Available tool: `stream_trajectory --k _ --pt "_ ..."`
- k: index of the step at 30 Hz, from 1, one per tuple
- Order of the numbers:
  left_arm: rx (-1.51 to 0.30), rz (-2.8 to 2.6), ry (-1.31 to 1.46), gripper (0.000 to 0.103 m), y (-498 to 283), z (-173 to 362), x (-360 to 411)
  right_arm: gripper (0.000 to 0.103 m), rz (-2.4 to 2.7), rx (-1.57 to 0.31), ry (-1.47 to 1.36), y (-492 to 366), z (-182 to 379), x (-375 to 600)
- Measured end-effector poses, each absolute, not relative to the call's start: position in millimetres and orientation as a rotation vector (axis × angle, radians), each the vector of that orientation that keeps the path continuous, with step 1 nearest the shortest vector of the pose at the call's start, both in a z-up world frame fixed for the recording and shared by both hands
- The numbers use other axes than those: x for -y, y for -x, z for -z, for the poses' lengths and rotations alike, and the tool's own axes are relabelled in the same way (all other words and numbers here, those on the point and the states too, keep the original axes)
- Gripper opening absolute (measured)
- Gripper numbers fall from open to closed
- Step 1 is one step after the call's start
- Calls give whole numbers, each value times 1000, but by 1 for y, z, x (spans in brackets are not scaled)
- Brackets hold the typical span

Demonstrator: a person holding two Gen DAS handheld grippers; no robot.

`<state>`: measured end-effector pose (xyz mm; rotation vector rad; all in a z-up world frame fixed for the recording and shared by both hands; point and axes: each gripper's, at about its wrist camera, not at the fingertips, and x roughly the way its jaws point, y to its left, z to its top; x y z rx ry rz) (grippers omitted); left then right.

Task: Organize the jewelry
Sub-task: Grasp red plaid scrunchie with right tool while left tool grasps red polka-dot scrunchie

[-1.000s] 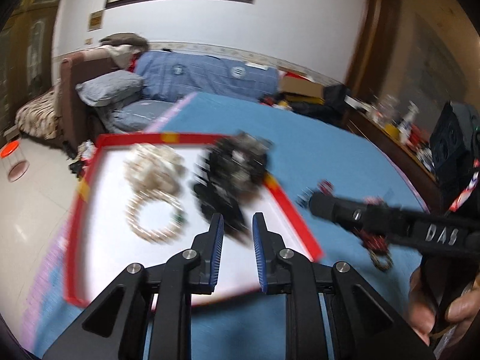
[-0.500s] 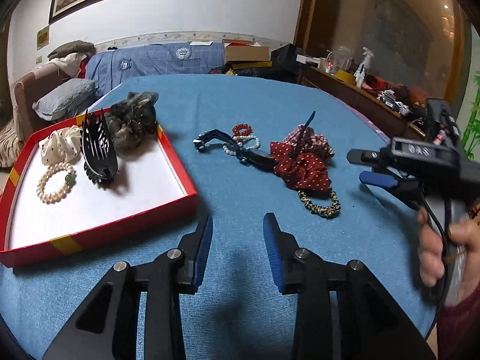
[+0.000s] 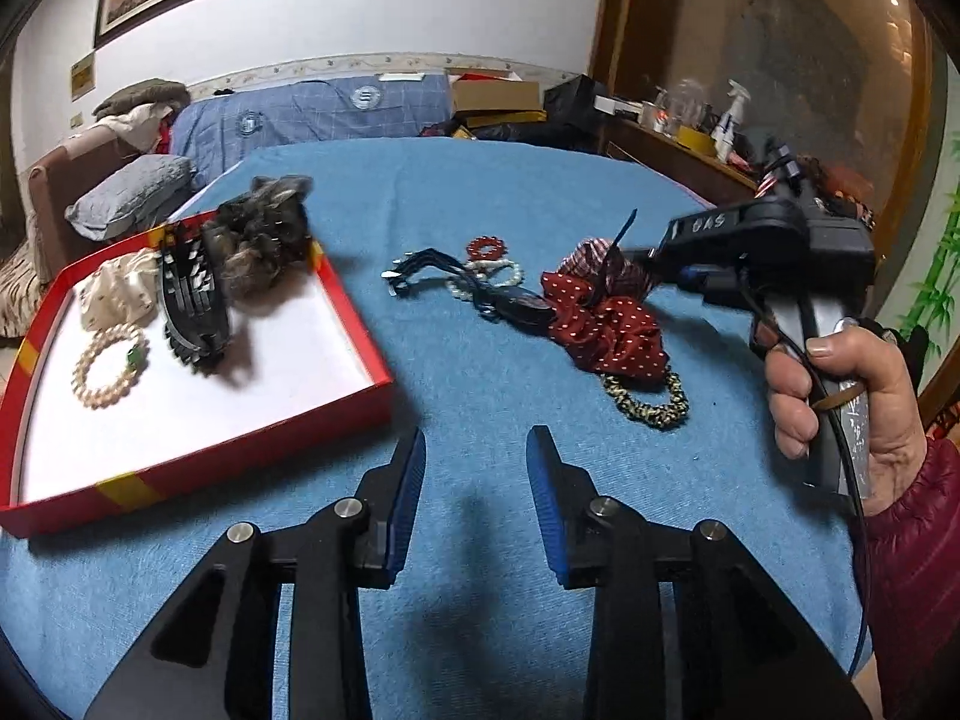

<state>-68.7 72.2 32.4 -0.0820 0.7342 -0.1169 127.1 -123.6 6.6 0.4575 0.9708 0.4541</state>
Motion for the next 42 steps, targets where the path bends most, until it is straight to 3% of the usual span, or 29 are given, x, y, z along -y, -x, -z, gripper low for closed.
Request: stream_trajectory --k 5,7,8,14,16,17,18,21,33,42 --pt "-782 189 94 34 39 -38 -46 13 -371 -758 -461 -103 -39 157" --pt "-788 209 82 58 27 -42 -32 13 -328 -717 -465 -96 -45 166" --pt "-796 212 71 81 19 -43 -24 13 -325 -714 -477 -96 -46 169" --pt "-817 175 7 84 -19 -36 10 13 -343 -726 -534 -98 -43 176" --pt "-862 154 29 77 -34 -26 13 13 -350 -726 -539 -97 -43 176" --pt "-890 151 42 44 -41 -20 14 13 -353 -725 -543 -98 -43 176" --pt "-911 150 48 17 -45 -16 15 13 -355 -722 -548 -97 -43 176" --pt "-861 147 48 12 -44 -17 13 13 -365 -719 -557 -96 -41 179" --pt "-532 160 82 12 -5 -67 -10 13 -384 -706 -559 -93 -45 176" --pt "-510 113 107 12 -6 -72 -22 13 -381 -710 -534 -91 -45 168"
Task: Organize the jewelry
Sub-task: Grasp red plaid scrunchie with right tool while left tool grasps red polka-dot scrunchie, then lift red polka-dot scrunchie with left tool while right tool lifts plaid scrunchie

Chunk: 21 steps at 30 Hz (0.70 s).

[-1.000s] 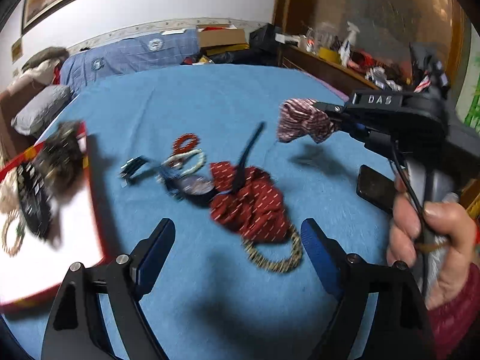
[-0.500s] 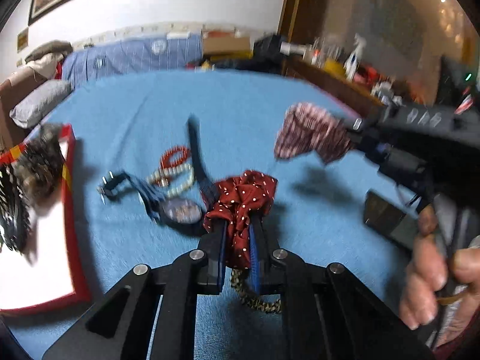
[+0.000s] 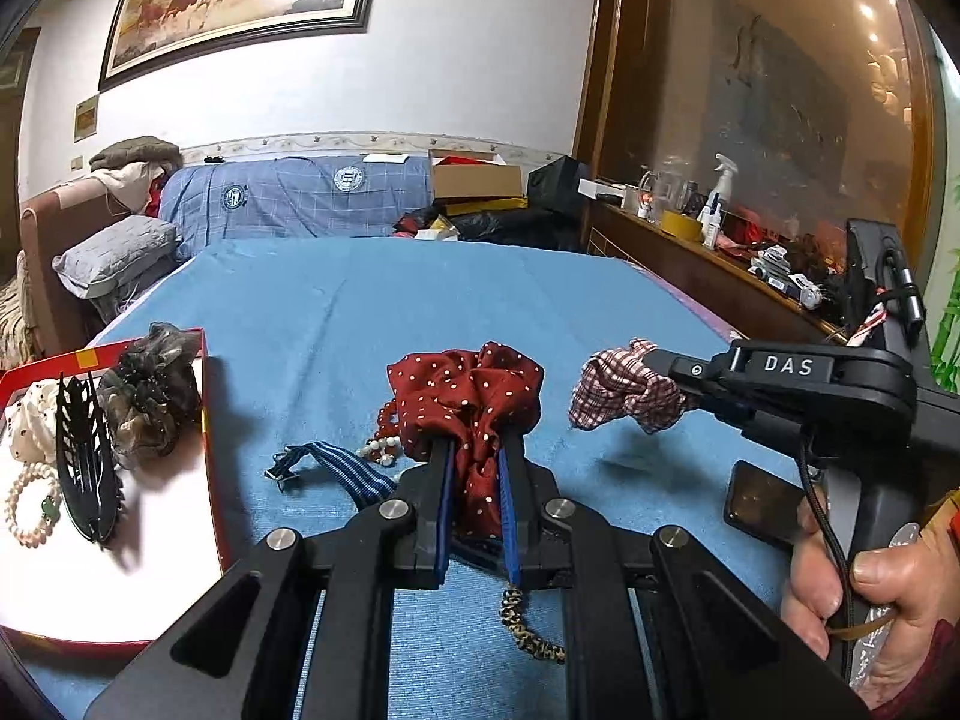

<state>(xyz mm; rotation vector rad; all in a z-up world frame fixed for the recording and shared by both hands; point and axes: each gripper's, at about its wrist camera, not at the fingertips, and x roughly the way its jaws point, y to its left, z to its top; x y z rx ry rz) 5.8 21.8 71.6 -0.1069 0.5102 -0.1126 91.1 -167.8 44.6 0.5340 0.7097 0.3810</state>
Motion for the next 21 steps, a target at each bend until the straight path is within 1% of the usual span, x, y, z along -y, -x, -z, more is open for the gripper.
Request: stream_trajectory --k 8,21 --pt "-473 59 85 12 -3 -71 -23 13 -379 -657 -533 -77 -53 173" --pt "-464 27 79 12 -1 -73 -23 13 -364 -608 -426 -41 -60 173"
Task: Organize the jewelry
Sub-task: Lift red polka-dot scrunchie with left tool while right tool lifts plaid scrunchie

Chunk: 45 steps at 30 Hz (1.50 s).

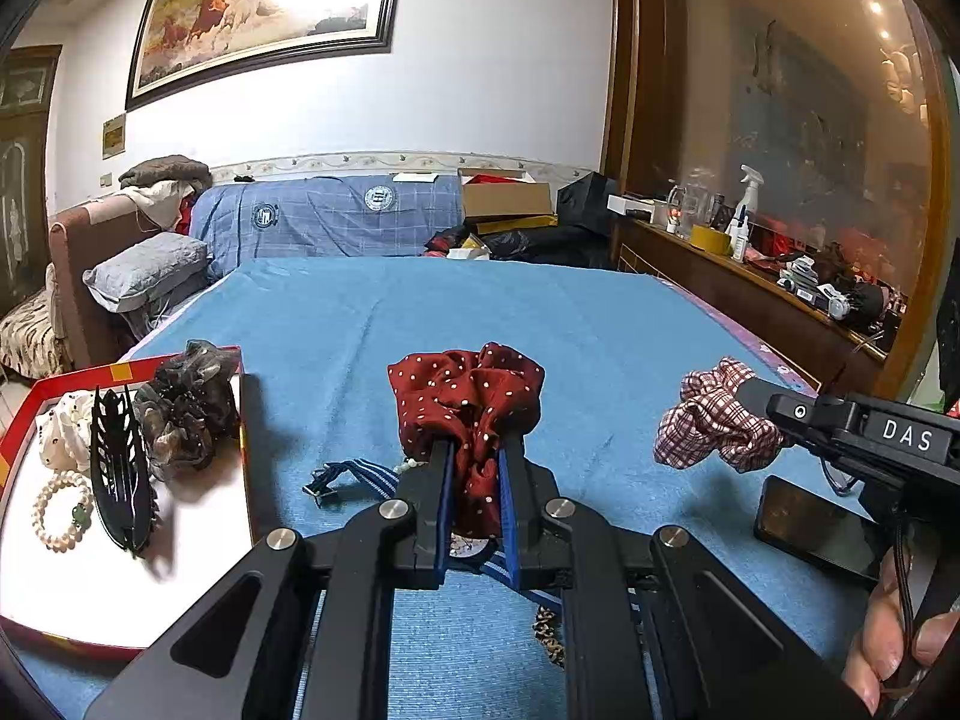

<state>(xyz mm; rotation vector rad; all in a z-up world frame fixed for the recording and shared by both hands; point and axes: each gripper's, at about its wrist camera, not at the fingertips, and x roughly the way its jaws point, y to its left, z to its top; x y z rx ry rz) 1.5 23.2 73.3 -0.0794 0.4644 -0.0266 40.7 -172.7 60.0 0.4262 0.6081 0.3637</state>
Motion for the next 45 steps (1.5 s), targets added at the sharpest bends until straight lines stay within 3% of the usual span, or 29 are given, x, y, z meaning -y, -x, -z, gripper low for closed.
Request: stream_trajectory --k 45 --pt "-441 -69 109 12 23 -83 -41 13 -440 -555 -269 -34 -64 146"
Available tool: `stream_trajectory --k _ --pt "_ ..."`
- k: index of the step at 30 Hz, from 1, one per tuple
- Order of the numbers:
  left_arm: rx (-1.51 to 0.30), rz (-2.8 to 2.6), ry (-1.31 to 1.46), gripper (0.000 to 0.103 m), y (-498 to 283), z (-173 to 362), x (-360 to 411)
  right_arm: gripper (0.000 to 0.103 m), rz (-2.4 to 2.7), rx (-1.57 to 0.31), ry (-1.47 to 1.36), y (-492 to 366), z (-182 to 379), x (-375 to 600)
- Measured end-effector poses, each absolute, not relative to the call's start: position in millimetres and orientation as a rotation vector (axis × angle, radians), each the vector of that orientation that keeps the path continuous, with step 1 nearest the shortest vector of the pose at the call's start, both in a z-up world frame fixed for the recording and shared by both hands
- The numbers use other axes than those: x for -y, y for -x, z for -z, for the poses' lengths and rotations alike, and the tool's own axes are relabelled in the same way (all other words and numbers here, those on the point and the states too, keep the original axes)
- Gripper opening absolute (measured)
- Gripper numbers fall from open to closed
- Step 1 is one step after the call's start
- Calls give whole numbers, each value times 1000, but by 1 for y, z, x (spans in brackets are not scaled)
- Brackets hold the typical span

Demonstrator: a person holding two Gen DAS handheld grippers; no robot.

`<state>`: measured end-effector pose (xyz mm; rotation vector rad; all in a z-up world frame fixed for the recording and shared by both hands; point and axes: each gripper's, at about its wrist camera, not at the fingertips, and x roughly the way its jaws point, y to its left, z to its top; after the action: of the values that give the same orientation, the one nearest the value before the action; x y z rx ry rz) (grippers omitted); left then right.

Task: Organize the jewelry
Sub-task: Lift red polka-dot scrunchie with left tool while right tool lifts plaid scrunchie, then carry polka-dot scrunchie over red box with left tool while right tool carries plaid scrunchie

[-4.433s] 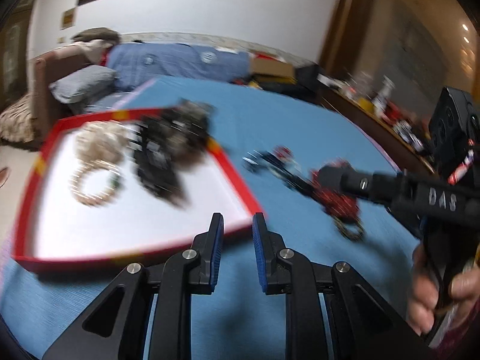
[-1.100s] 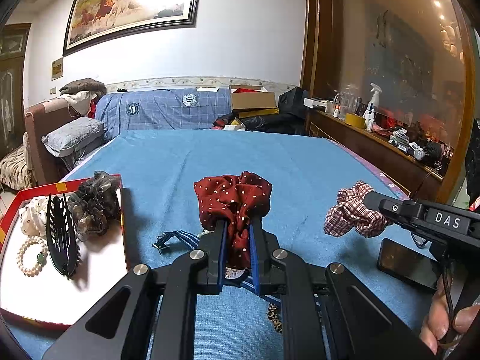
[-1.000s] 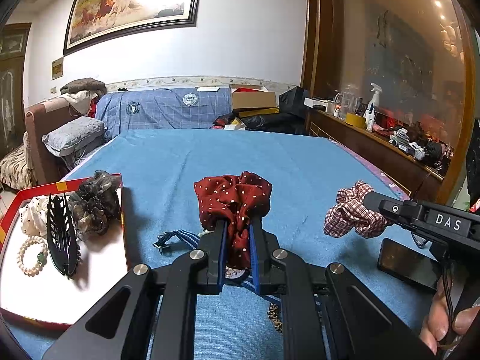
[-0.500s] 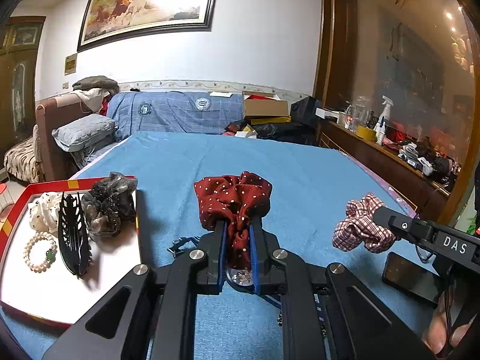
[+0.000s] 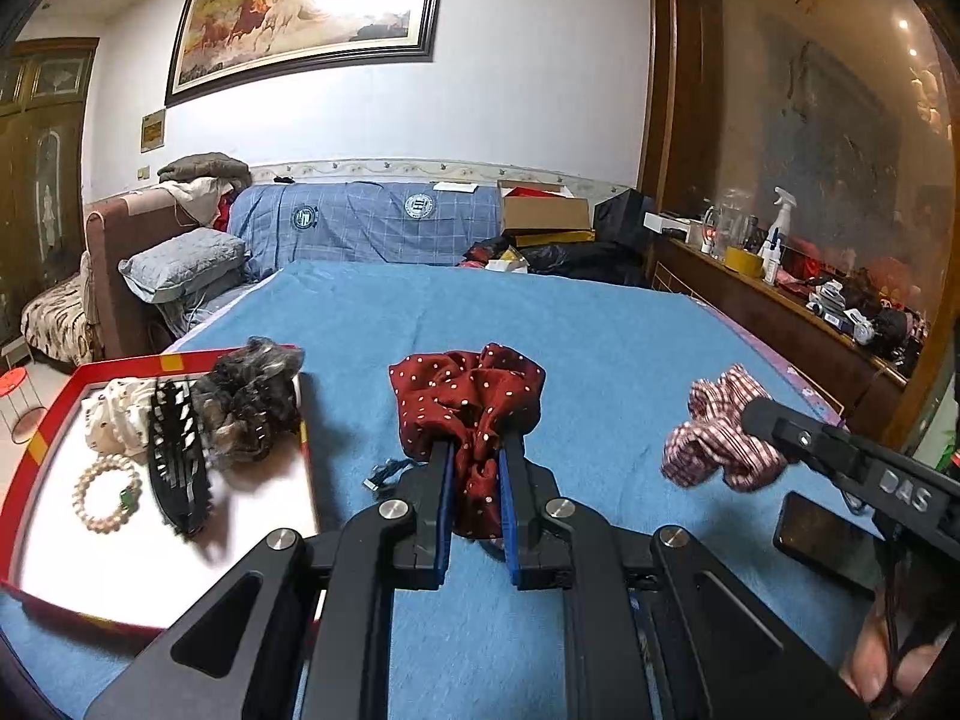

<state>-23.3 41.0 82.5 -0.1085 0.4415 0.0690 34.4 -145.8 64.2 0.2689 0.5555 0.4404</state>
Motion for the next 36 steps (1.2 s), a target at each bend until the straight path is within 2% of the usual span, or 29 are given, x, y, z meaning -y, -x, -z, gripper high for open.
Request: stream_trajectory --k 19,36 --pt "-447 -156 119 13 123 -75 -103 14 -492 -634 -256 32 -42 106" --pt "-480 -302 154 13 150 -65 -155 14 -586 -668 -118 62 -50 36"
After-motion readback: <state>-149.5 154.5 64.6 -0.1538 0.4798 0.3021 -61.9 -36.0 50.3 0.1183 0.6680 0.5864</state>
